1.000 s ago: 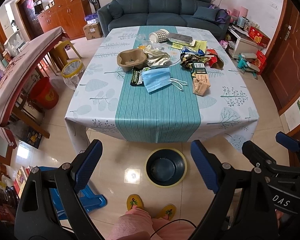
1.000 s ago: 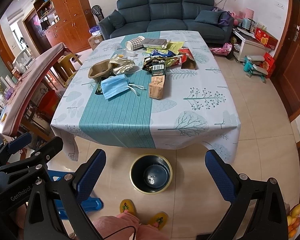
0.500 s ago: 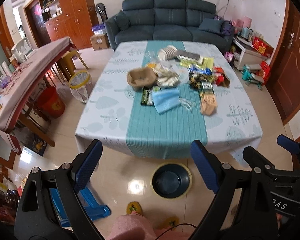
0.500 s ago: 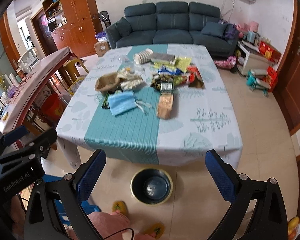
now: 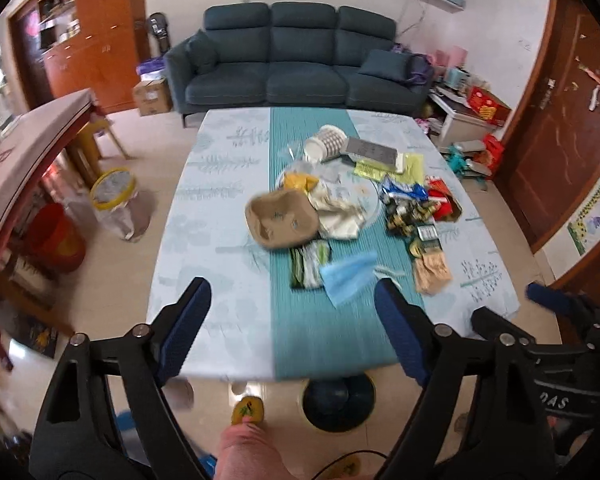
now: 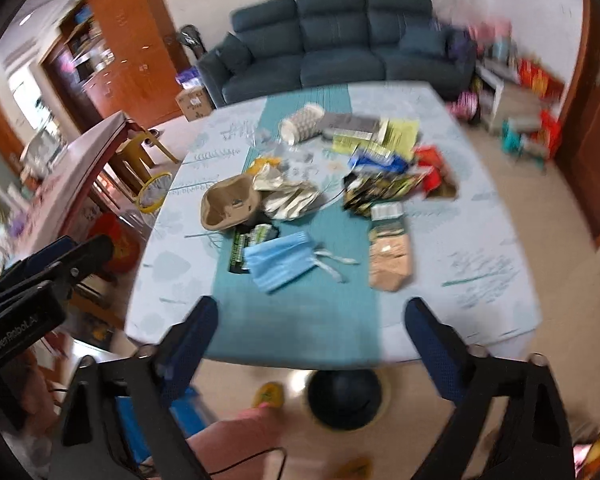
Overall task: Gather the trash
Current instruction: 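Grasp the black snack wrapper with the left tool while the right tool grasps the blue mask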
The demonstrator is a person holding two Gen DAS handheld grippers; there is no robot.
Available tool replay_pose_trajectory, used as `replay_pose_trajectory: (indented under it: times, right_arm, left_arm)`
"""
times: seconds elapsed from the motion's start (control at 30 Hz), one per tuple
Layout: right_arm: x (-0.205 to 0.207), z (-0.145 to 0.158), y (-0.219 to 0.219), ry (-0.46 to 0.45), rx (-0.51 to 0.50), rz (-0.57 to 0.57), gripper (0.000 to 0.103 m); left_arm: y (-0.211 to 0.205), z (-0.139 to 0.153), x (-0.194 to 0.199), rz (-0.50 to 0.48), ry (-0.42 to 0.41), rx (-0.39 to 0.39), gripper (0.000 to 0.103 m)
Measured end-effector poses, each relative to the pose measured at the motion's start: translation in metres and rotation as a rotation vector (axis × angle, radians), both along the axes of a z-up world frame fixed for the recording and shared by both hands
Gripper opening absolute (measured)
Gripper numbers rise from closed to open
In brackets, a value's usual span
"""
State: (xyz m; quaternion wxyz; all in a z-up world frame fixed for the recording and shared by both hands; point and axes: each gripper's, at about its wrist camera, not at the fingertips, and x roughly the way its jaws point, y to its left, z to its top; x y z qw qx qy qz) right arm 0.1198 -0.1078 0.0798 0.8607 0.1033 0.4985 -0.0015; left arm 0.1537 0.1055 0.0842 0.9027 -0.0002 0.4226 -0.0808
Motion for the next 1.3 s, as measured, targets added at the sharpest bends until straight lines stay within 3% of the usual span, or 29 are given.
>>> replay_pose_trajectory:
  times: [0.03, 0.13, 0.3, 0.43, 0.6, 0.73, 0.83, 0.9, 0.97, 1.0, 1.07, 1.17, 1.3]
  right_arm:
    - [0.015, -0.007, 0.003, 0.035, 0.034, -0.02, 0.077]
    - [0.048, -0.031, 0.008, 0.092, 0.104, -0.089, 0.076]
    - [0.088, -0.075, 0.01, 0.171, 0.211, -0.203, 0.068]
    - [0.111, -0.116, 0.009, 0.235, 0.291, -0.278, 0.063]
    - [0.135, -0.161, 0.009, 0.3, 0.305, -0.347, 0.06]
    - [0.147, -0.185, 0.013, 0.337, 0.301, -0.368, 0.053]
    - [0.152, -0.192, 0.019, 0.346, 0.255, -0.353, 0.051]
    - [0.155, -0.192, 0.026, 0.346, 0.195, -0.328, 0.045]
    - [0.155, -0.192, 0.03, 0.36, 0.143, -0.313, 0.028]
    - [0.153, -0.193, 0.031, 0.362, 0.123, -0.305, 0.024]
    - [0.147, -0.194, 0.03, 0.359, 0.135, -0.306, 0.013]
    - [0.129, -0.196, 0.017, 0.346, 0.196, -0.339, 0.009]
    - [0.113, -0.195, 0.01, 0.331, 0.201, -0.347, 0.007]
  left_arm:
    - [0.007, 0.0, 0.014, -0.017, 0.005, 0.003, 0.079]
    - [0.023, -0.007, 0.053, -0.085, 0.052, 0.007, 0.079]
    - [0.019, -0.039, 0.105, -0.223, 0.135, 0.097, 0.079]
    - [0.01, -0.075, 0.134, -0.332, 0.237, 0.047, 0.079]
    - [0.0, -0.121, 0.151, -0.368, 0.358, 0.006, 0.058]
    - [-0.002, -0.151, 0.158, -0.38, 0.416, 0.008, 0.056]
    - [-0.004, -0.162, 0.163, -0.381, 0.44, -0.006, 0.056]
    - [-0.005, -0.167, 0.166, -0.376, 0.459, -0.02, 0.056]
    - [-0.005, -0.171, 0.169, -0.367, 0.475, -0.038, 0.056]
    - [-0.006, -0.173, 0.171, -0.362, 0.484, -0.047, 0.056]
    - [-0.008, -0.175, 0.174, -0.352, 0.494, -0.054, 0.056]
    - [-0.014, -0.179, 0.176, -0.344, 0.508, -0.056, 0.056]
    - [-0.025, -0.186, 0.177, -0.328, 0.534, -0.041, 0.057]
